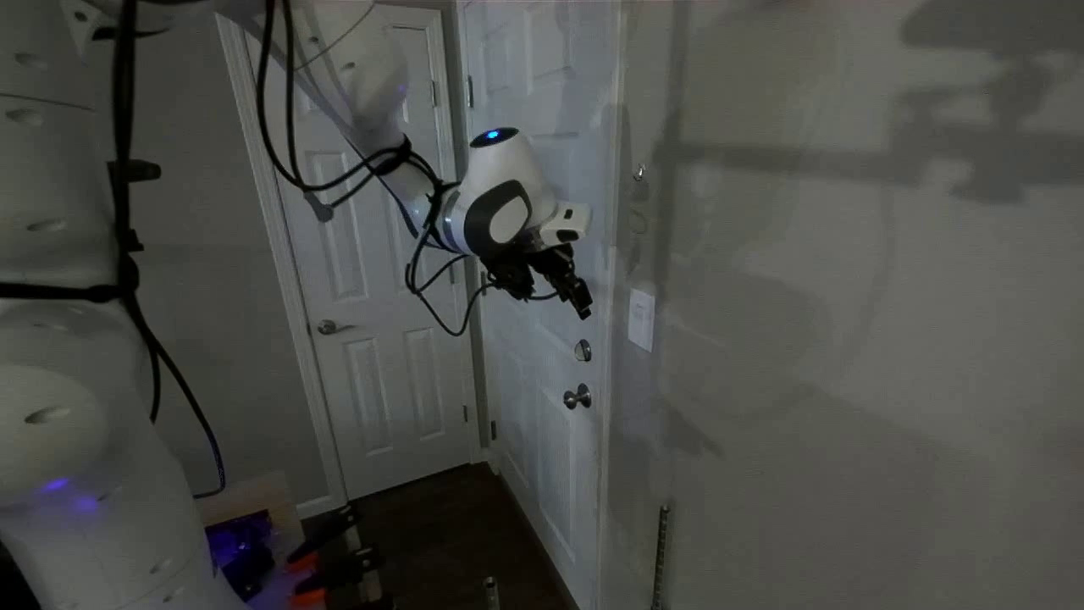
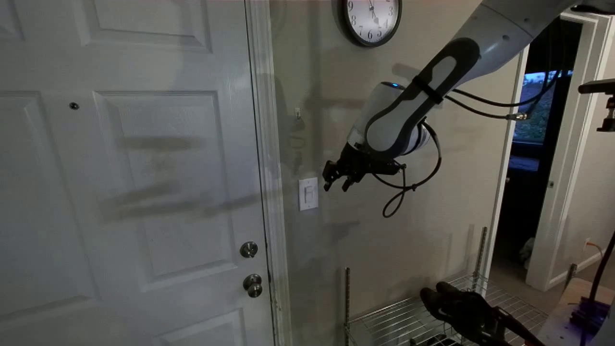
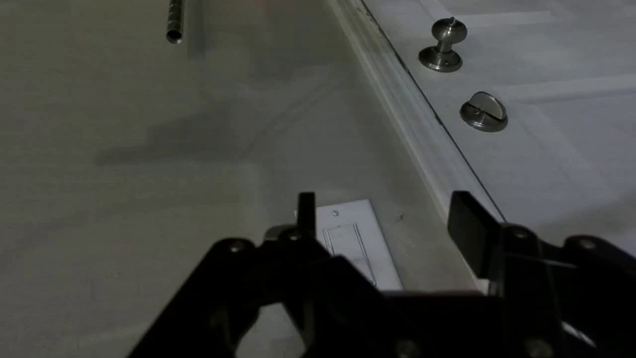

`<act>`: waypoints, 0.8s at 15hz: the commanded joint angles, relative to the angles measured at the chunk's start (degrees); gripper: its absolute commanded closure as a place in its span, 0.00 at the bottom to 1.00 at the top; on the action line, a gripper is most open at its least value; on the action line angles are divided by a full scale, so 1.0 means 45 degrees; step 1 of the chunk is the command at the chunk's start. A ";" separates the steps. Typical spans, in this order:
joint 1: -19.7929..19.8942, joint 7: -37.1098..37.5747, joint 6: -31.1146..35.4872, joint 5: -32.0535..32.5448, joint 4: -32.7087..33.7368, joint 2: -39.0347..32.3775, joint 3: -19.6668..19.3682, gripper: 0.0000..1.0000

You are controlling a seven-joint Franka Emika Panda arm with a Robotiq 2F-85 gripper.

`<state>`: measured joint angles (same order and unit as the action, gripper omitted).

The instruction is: Turn on the light

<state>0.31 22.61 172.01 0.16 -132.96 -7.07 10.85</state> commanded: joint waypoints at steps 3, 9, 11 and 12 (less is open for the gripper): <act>-0.0910 0.1703 0.1180 0.1420 0.1316 -0.1665 -0.1322 0.73; -0.2903 0.2695 0.2021 0.1738 0.2568 -0.2982 -0.3494 0.99; -0.3605 0.2893 0.2121 0.1577 0.3022 -0.3413 -0.4165 1.00; -0.3952 0.3006 0.2106 0.1513 0.3292 -0.3674 -0.4486 0.97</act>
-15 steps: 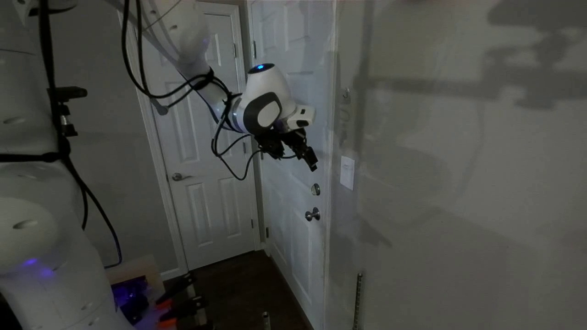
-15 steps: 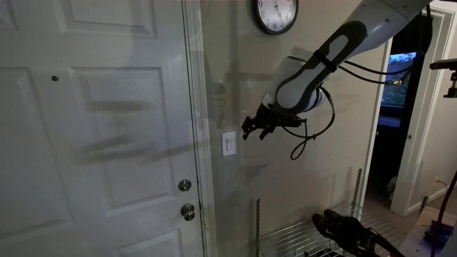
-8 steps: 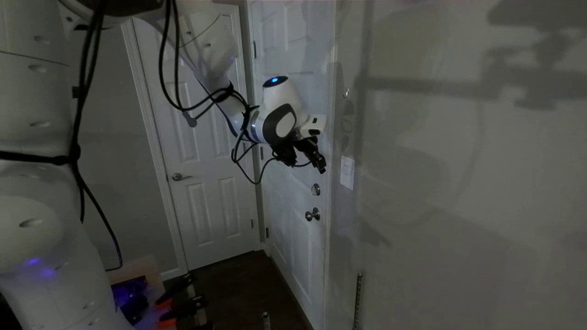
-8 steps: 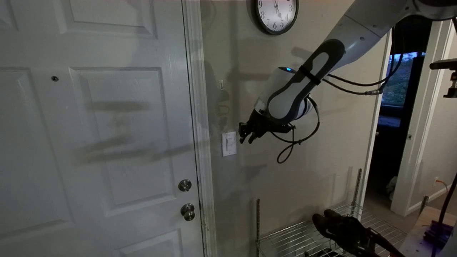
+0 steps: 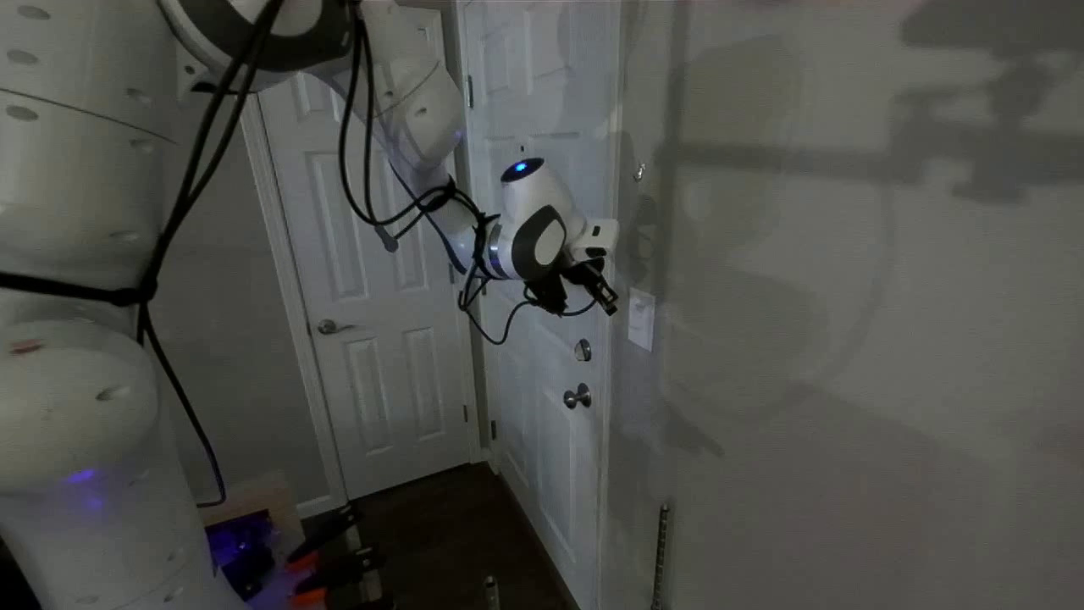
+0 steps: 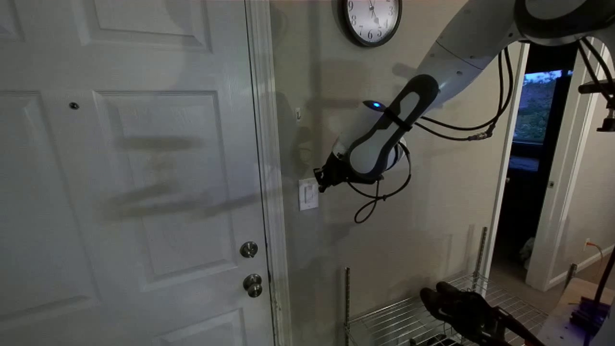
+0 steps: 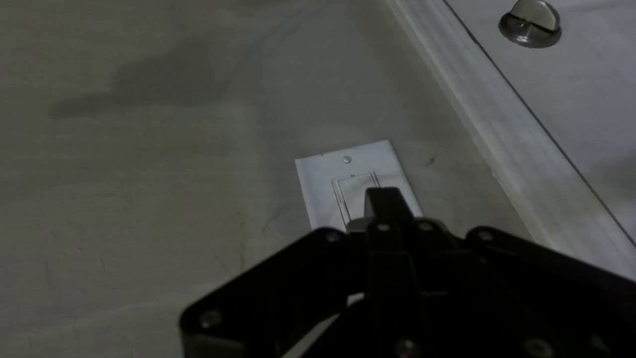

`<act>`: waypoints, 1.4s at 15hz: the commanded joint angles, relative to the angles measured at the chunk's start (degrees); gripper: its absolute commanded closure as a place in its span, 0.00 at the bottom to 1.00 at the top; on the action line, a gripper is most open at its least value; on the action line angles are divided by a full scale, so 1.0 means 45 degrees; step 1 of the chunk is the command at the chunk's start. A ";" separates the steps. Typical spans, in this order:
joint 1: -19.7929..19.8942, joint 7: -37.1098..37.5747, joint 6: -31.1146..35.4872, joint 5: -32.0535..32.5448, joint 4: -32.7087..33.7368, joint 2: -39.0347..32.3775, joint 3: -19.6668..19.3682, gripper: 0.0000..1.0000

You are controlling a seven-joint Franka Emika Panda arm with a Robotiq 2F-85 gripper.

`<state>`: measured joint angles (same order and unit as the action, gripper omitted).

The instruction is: Turn on the light

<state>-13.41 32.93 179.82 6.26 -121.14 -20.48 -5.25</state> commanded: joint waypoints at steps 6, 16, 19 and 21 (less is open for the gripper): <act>-0.2413 0.1391 0.0373 -0.0044 0.1816 -0.1852 -0.2397 0.97; -0.3359 0.2419 0.0358 -0.0292 0.3287 -0.3287 -0.3822 0.97; -0.3693 0.2881 0.0481 -0.0329 0.3581 -0.3617 -0.4271 0.97; -0.3889 0.3152 0.0565 -0.0336 0.3587 -0.3689 -0.4484 0.97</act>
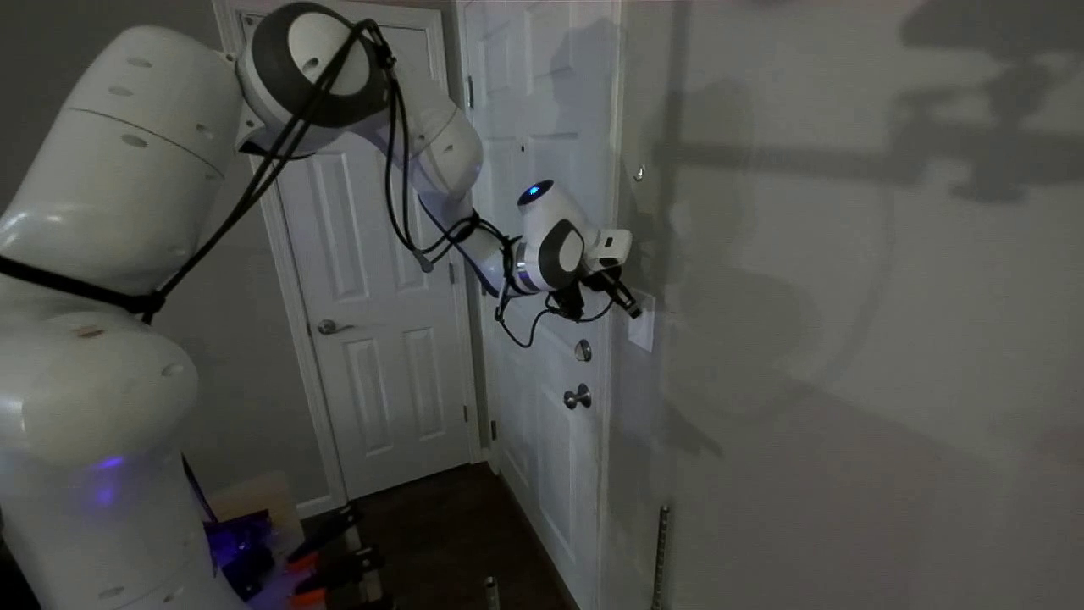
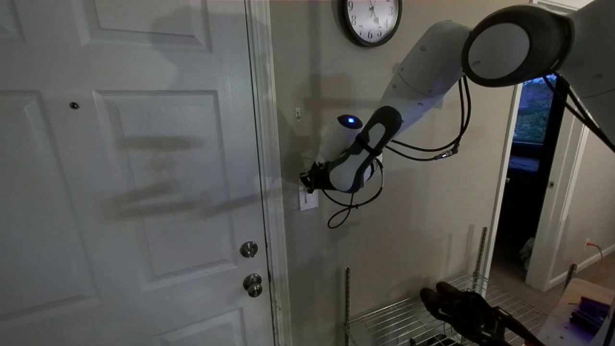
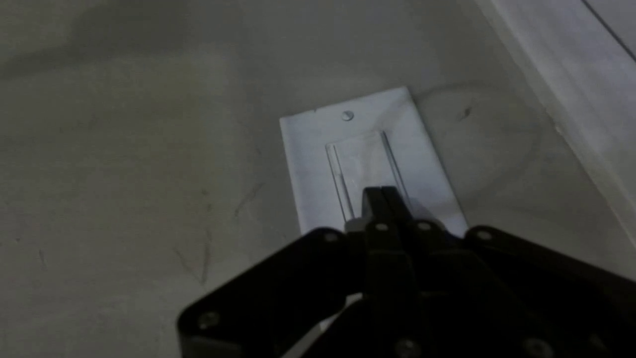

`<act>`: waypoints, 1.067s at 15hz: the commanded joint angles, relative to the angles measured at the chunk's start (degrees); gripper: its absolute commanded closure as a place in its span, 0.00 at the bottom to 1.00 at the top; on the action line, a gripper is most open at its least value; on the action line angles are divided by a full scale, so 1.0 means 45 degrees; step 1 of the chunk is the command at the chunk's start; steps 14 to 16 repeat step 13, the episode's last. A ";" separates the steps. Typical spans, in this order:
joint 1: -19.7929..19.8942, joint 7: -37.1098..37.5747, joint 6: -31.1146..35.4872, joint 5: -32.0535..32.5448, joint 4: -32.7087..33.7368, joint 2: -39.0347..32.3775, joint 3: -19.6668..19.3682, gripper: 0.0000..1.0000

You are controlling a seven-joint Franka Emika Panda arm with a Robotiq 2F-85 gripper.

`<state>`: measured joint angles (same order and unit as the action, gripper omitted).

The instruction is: Turn on the light

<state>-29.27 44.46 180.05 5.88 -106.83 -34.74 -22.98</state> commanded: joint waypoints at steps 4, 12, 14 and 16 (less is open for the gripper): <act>-0.1019 0.0910 0.0085 -0.0090 -0.0256 -0.0049 -0.1277 0.97; 0.0209 0.0054 -0.0212 -0.0055 -0.2686 0.2433 0.0558 0.97; 0.0323 0.0103 -0.0209 -0.0068 -0.2844 0.2606 0.0698 0.97; 0.0323 0.0103 -0.0209 -0.0068 -0.2844 0.2606 0.0698 0.97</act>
